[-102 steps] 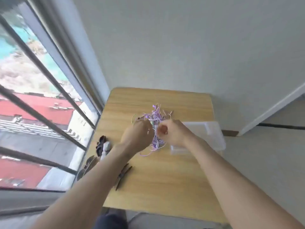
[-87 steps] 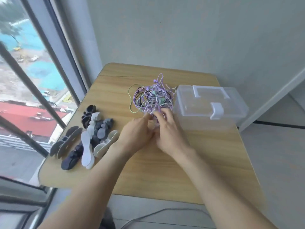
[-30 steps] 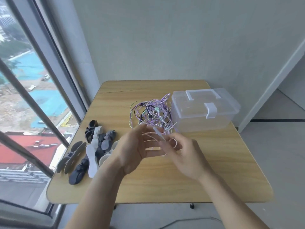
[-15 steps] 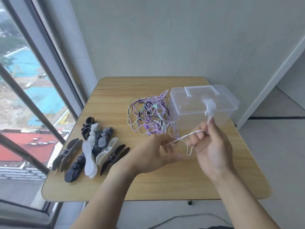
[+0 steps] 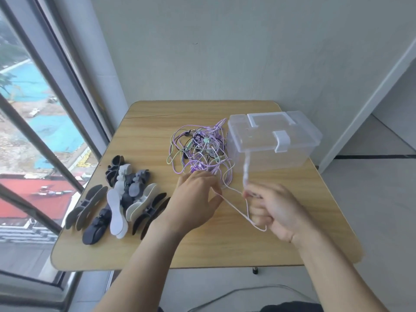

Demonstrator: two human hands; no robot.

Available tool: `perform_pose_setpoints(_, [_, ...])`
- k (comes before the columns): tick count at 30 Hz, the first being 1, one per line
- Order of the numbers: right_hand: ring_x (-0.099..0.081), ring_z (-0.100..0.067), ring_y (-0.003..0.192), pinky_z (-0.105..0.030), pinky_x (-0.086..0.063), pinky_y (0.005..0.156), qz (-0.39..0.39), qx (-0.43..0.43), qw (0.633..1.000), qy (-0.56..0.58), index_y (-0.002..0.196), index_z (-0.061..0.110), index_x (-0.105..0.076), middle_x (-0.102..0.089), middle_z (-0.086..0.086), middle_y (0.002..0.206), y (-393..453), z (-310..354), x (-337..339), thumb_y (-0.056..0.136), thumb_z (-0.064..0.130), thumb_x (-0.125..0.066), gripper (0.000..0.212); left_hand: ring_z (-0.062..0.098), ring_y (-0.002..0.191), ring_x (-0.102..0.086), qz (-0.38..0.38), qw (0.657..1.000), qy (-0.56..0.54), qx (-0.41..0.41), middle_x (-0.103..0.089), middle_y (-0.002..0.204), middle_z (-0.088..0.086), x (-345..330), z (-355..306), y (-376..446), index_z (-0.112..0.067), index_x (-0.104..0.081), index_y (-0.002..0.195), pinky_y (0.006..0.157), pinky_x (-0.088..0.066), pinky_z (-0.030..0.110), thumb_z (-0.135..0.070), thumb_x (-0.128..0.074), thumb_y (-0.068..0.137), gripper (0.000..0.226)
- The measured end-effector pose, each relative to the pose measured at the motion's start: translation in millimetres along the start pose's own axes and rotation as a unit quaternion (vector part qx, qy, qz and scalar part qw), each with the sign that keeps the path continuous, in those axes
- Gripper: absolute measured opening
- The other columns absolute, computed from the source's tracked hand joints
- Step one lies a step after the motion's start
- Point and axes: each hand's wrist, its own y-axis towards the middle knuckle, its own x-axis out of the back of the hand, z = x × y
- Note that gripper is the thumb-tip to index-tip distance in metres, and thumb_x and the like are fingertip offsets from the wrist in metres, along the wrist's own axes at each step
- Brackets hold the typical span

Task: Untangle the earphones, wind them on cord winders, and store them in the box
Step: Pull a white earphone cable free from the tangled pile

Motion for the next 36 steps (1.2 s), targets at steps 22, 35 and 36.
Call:
perform_pose_setpoints(22, [-0.056,-0.013,0.073,-0.026,-0.046,0.067,-0.21,0.492,0.826,-0.177,0.105,0.011,-0.074,-0.063,-0.004,0.089,7,-18,-19,0.095,0.01,-0.067,0.013,0.024,0.093,-0.055,-0.124,0.99,-0.055,0.033,-0.063,0.091,-0.008,3,13,14,-0.029,-0.072,0.093,0.087,-0.046,0.047,-0.028,-0.069,0.087,0.007])
perform_pose_setpoints(35, [-0.046,-0.014,0.048,-0.022,-0.041,0.047,-0.21,0.327,0.918,0.084,0.089,0.007,-0.06,-0.076,-0.004,0.082,0,2,-22,0.102,0.017,-0.055,0.018,0.016,0.074,-0.056,-0.167,0.982,-0.09,0.021,-0.061,0.085,-0.009,5,5,16,-0.028,-0.075,0.11,0.079,-0.051,0.049,-0.026,-0.063,0.084,0.029])
perform_pose_setpoints(36, [-0.045,-0.014,0.047,-0.021,-0.04,0.047,-0.221,0.317,0.918,0.085,0.088,0.008,-0.061,-0.076,-0.003,0.081,1,2,-21,0.102,0.018,-0.056,0.018,0.016,0.073,-0.059,-0.183,0.978,-0.096,0.012,-0.064,0.084,-0.008,6,4,17,-0.026,-0.077,0.107,0.077,-0.052,0.047,-0.023,-0.063,0.085,0.026])
